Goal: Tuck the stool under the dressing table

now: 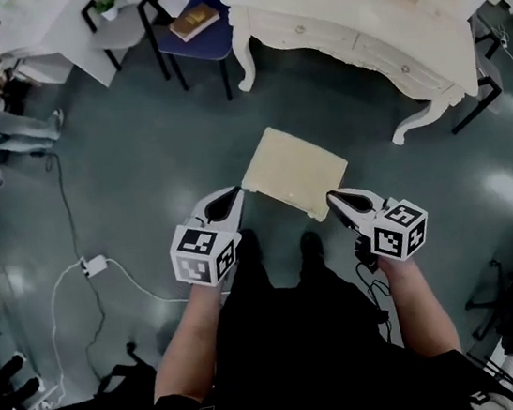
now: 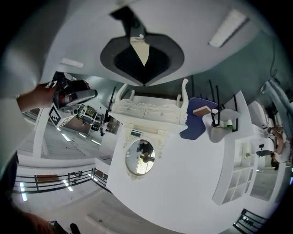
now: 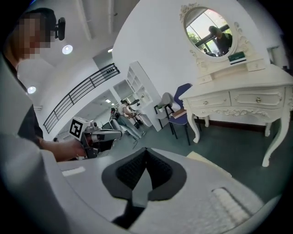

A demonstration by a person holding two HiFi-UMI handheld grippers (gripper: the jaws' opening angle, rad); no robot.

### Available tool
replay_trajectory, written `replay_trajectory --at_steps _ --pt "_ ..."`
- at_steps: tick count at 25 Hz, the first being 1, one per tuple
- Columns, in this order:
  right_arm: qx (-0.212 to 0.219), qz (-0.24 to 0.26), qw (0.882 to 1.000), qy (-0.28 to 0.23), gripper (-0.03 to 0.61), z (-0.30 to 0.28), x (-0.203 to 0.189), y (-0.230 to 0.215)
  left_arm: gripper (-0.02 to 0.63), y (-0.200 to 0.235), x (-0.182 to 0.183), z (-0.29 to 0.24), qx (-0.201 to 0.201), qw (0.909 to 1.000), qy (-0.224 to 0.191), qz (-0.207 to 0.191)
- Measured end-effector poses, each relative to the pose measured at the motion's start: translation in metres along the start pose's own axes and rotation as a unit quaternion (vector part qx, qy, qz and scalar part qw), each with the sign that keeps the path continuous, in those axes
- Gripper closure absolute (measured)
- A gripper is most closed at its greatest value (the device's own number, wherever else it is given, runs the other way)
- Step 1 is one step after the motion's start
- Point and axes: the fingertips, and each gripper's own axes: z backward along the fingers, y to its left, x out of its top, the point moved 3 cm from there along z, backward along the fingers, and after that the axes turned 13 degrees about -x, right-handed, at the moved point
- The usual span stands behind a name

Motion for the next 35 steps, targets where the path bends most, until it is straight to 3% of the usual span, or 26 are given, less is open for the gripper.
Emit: replay_trajectory --at_steps 7,12,17,24,29,35 --pt "-0.091 -0.061 0.994 -0.021 0.572 -0.022 -0.021 0.014 0.594 0.039 -0.018 -0.026 -0.105 0.9918 0.062 -0.038" --pt "-0.137 -0.122 0.983 -0.019 0.572 -0.045 -0.061 0.004 0.594 0.059 -0.046 -0.062 -0.14 0.9837 0.107 -0.035" --pt "-0.164 -0.15 0.975 0.014 0.571 -0.06 -0.112 -0.016 0.593 0.074 -0.079 -0.097 -0.14 0.982 0.127 -0.005" --pt "-0.19 -0.174 0.964 0.061 0.481 -0.097 -0.179 -0.071 0.501 0.101 -0.146 -0.149 -0.149 0.9701 0.187 0.04" --pt "-0.204 -0.18 0.959 0.079 0.436 -0.13 -0.211 -0.101 0.445 0.127 -0.187 -0.177 -0.134 0.9647 0.223 0.041" --pt "-0.226 -0.19 0.952 0.085 0.42 -0.152 -0.24 -0.126 0.431 0.146 -0.226 -0.197 -0.121 0.9612 0.242 0.052"
